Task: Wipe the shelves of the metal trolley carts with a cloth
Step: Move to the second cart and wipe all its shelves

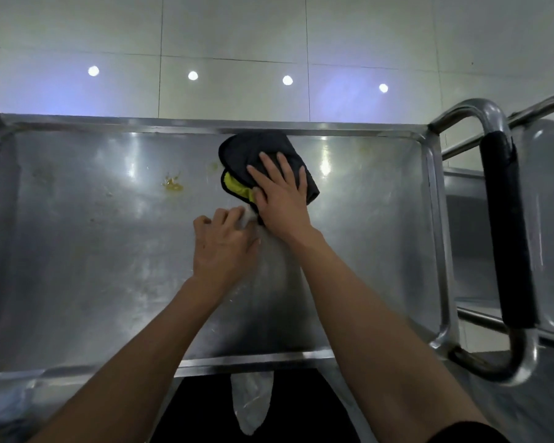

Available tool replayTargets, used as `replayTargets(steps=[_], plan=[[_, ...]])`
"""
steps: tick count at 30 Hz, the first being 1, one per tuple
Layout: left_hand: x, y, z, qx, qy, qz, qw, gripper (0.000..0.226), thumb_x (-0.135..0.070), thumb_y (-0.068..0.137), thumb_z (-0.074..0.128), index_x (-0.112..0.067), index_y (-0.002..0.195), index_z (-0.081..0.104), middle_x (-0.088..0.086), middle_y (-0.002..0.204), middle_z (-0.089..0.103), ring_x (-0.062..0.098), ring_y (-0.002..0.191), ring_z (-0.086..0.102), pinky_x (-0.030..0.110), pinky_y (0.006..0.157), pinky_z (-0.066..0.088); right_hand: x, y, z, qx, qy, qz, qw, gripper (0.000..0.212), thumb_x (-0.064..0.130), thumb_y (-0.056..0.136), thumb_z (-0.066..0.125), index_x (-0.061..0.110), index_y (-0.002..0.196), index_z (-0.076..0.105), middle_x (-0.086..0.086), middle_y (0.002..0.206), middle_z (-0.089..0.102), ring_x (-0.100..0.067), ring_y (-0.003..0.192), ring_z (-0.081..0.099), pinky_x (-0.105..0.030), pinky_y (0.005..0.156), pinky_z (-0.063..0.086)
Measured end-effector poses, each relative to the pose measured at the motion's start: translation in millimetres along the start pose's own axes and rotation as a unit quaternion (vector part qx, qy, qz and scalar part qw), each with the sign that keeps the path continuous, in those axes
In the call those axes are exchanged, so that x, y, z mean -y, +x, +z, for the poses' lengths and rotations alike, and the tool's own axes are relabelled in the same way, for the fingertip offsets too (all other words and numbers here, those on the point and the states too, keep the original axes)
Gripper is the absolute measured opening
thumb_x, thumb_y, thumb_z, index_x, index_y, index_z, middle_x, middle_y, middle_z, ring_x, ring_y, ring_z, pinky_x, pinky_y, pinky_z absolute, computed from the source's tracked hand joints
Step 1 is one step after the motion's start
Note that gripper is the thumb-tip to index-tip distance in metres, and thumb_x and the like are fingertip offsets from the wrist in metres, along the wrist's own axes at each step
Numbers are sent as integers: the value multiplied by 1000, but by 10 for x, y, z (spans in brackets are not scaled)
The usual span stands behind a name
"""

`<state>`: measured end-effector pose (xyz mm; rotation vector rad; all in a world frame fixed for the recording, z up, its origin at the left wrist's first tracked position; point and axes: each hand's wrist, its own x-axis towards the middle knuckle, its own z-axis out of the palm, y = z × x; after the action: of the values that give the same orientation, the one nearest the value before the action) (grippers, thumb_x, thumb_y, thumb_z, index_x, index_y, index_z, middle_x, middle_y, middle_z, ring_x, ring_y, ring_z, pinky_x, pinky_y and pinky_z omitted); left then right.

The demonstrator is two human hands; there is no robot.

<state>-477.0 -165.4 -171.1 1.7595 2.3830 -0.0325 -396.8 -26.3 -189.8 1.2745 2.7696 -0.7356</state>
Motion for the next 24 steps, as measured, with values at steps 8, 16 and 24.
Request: replayTargets(steps=[8,16,24], plan=[[-176,46,-89,7,0,-48,999,31,-40,93,56,-18,106,75,7,124,60,33,108,53,51,92,37,-1322,8,-580,-44,-27,134,990,49,36,105,34,34,154,34,8,167,14,-19,154,4,-54,122,0],[-288,90,-89,-9,5,-68,998,35,-41,88,52,-20,102,76,4,123,62,34,107,55,52,90,39,-2334,-141,-964,-90,-43,201,974,52,39,101,31,35,153,35,10,166,16,-17,154,4,-55,122,-2],[-220,48,-17,-34,5,-53,998,25,-33,90,64,-20,107,76,3,125,64,32,108,58,52,92,37,-1442,12,-623,-47,-43,113,992,50,31,100,41,36,151,39,10,164,24,-20,153,10,-55,120,3]])
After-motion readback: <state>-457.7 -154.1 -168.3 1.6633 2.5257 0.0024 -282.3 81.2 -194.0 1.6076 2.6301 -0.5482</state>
